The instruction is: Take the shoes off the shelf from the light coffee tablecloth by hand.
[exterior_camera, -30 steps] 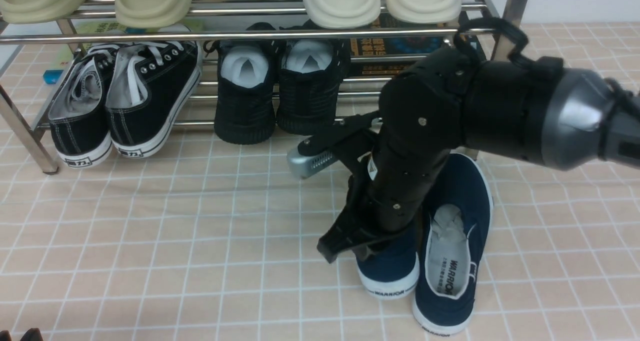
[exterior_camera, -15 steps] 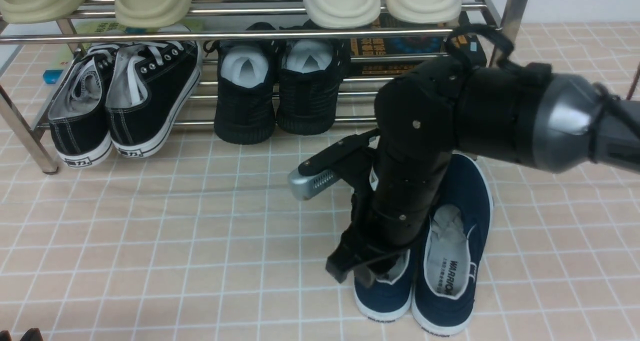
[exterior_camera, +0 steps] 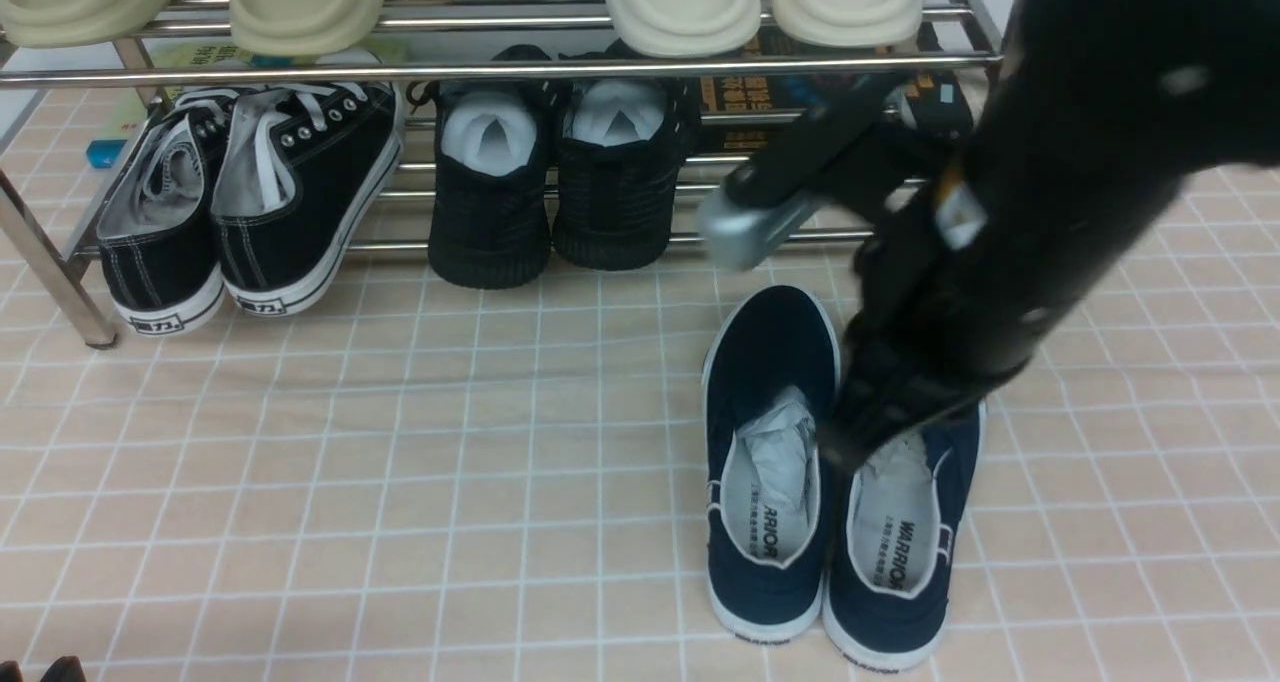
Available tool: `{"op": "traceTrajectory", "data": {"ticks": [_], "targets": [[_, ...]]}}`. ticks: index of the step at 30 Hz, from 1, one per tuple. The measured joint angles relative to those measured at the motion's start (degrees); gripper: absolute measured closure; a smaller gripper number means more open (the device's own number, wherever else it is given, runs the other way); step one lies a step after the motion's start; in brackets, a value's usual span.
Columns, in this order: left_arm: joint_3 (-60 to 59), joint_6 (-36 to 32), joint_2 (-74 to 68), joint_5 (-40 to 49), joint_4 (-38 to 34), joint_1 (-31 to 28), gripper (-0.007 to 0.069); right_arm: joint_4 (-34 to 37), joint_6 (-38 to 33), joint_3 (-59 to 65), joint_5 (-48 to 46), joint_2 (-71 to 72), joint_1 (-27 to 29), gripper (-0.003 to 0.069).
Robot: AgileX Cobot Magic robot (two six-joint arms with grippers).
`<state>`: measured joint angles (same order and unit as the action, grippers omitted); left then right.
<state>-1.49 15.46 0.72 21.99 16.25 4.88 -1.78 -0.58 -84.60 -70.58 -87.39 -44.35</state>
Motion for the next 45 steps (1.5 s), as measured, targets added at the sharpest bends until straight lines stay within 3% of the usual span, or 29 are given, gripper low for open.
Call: {"op": "traceTrajectory", "data": {"ticks": [16, 25, 29, 30, 31, 35, 40, 45], "targets": [[0.0, 0.0, 0.0, 0.0, 0.0, 0.0, 0.0384, -0.4, 3.8, 0.3, -1.5, 27.3, 0.0, 0.0675], [0.0, 0.0, 0.0, 0.0, 0.0, 0.0, 0.0384, 2.5, 5.9, 18.4, -0.2, 51.5, 0.0, 0.0670], [0.0, 0.0, 0.0, 0.0, 0.0, 0.0, 0.0384, 3.9, 7.2, 33.9, 14.9, 64.3, 0.0, 0.0667], [0.0, 0.0, 0.0, 0.0, 0.0, 0.0, 0.0384, 4.5, 7.3, 42.2, 25.0, 68.5, 0.0, 0.0665], [0.0, 0.0, 0.0, 0.0, 0.0, 0.0, 0.0384, 4.7, 7.3, 43.1, 26.1, 69.4, 0.0, 0.0665], [0.0, 0.0, 0.0, 0.0, 0.0, 0.0, 0.0384, 4.0, 7.3, 60.4, 48.7, 75.4, 0.0, 0.0664], [0.0, 0.0, 0.0, 0.0, 0.0, 0.0, 0.0384, -1.7, 7.3, 68.5, 60.1, 76.4, 0.0, 0.0659], [0.0, 0.0, 0.0, 0.0, 0.0, 0.0, 0.0384, -6.8, 7.3, 69.4, 62.2, 76.4, 0.0, 0.0659]]}}
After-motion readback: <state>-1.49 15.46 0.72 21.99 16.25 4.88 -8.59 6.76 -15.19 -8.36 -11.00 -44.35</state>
